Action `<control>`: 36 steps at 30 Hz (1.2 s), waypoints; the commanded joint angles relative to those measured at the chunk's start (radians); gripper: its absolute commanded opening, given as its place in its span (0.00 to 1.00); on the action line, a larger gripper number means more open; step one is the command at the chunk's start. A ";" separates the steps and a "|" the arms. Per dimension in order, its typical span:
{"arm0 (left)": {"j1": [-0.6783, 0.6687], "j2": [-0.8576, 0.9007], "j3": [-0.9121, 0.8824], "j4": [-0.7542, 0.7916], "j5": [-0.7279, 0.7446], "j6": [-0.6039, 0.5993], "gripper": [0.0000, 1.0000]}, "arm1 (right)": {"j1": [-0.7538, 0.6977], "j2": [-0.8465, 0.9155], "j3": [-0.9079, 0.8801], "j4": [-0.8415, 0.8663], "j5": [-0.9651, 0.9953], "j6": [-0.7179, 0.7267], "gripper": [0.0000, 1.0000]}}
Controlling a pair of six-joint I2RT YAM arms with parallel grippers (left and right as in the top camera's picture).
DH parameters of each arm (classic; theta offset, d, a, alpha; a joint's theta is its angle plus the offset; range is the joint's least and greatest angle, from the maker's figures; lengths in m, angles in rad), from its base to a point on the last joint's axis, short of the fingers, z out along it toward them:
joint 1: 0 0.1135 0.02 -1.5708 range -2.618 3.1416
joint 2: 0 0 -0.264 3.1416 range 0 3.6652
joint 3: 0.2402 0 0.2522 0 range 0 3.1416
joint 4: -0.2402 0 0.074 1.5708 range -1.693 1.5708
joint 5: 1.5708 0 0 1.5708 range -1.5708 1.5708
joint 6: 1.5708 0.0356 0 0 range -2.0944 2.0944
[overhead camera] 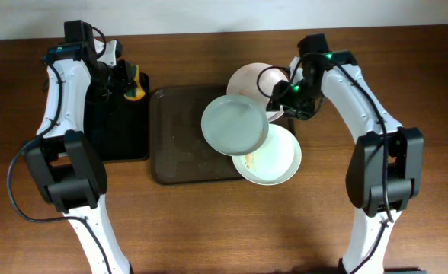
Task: Clean dirty plates on tray and stack at the side
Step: 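Lift the blue-grey plate with the right gripper toward the plate stack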
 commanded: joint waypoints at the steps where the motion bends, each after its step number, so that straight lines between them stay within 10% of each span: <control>1: -0.001 -0.037 0.007 0.002 -0.006 -0.010 0.01 | 0.029 0.037 -0.010 0.016 -0.026 -0.025 0.55; 16: -0.001 -0.037 0.007 0.002 -0.006 -0.010 0.01 | 0.070 0.110 -0.010 0.048 0.000 -0.021 0.44; 24: 0.000 -0.037 0.007 0.002 -0.007 -0.010 0.01 | 0.128 0.116 -0.010 0.037 0.118 0.044 0.04; 36: 0.000 -0.037 0.007 0.002 -0.007 -0.010 0.01 | 0.180 0.087 0.013 0.050 0.129 0.070 0.04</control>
